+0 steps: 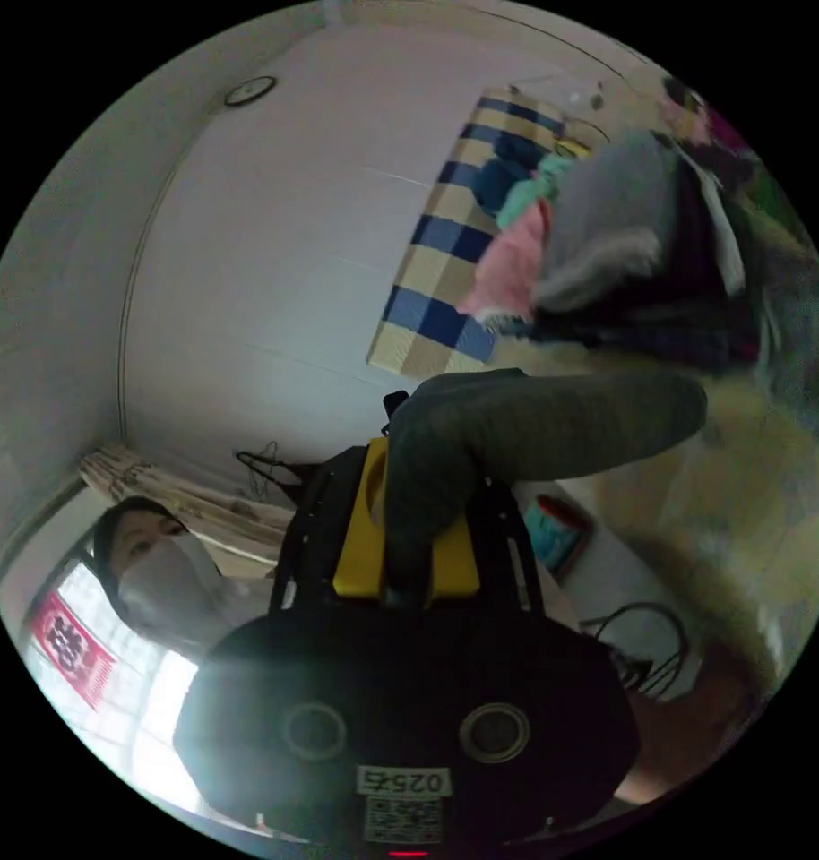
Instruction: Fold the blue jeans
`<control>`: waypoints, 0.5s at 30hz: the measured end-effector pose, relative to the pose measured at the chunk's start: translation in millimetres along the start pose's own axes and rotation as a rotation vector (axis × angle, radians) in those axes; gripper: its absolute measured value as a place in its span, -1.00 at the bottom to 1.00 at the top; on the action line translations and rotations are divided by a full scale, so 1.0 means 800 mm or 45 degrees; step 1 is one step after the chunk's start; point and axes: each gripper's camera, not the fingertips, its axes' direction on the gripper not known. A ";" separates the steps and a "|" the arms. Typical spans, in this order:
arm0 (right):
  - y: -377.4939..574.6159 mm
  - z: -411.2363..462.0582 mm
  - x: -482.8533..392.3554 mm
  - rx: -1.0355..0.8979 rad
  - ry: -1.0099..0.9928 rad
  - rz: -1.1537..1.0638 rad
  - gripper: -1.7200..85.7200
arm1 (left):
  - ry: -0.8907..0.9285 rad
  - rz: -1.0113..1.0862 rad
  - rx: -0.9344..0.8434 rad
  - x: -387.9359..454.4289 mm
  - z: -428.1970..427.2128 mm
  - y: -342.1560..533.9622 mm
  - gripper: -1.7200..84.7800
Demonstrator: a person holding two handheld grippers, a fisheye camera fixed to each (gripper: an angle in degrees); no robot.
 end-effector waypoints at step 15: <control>-0.219 0.018 0.292 0.086 0.217 0.432 -0.81 | -0.243 -0.721 -0.177 -0.294 0.046 -0.158 -0.83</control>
